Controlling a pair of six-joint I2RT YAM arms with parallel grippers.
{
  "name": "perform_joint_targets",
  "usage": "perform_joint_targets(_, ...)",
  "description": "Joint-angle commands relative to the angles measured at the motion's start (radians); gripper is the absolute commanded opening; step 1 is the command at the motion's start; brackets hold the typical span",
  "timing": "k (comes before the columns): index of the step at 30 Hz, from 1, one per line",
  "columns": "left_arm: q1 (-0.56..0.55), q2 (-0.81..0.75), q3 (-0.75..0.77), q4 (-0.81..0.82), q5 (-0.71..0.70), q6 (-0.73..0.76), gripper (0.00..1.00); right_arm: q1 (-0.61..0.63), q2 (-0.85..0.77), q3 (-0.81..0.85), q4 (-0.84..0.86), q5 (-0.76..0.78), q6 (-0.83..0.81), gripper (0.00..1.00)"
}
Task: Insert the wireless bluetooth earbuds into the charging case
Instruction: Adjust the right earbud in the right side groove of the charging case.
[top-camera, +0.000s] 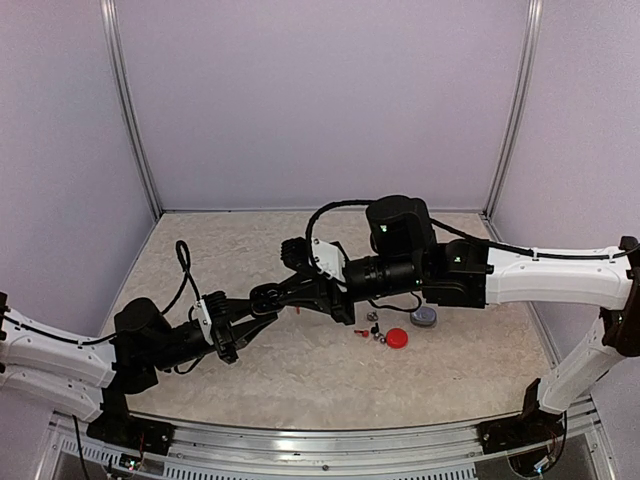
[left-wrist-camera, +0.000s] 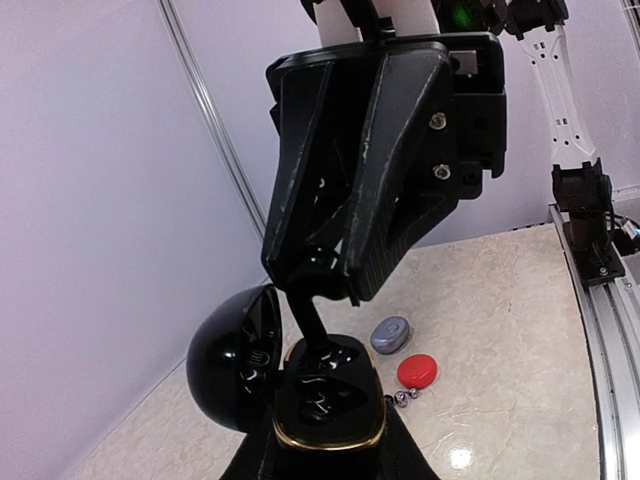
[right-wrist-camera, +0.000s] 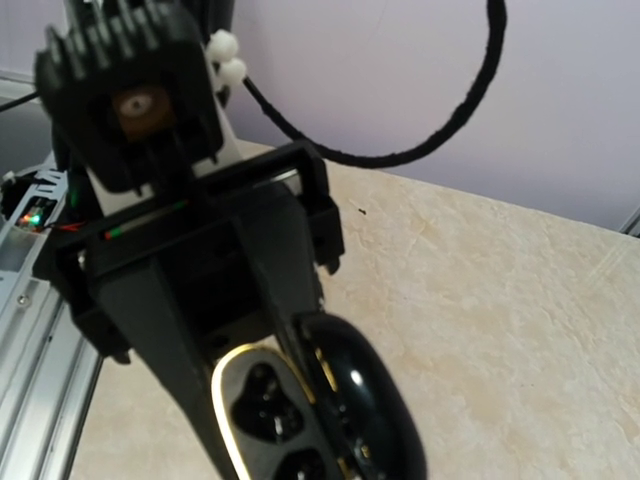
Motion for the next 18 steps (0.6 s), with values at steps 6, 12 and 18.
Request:
perform_joint_targets(6, 0.002, -0.010, 0.015, 0.139, 0.083, -0.030, 0.02, -0.036, 0.019, -0.037, 0.012, 0.067, 0.034, 0.07)
perform_joint_targets(12, 0.014, 0.009, 0.014, 0.165, 0.093, -0.054, 0.02, -0.037, 0.026, -0.036, 0.017, 0.047, 0.024, 0.10)
perform_joint_targets(18, 0.019, 0.012, 0.017, 0.163, 0.122, -0.049, 0.02, -0.036, 0.035, -0.027, 0.012, 0.029, 0.013, 0.04)
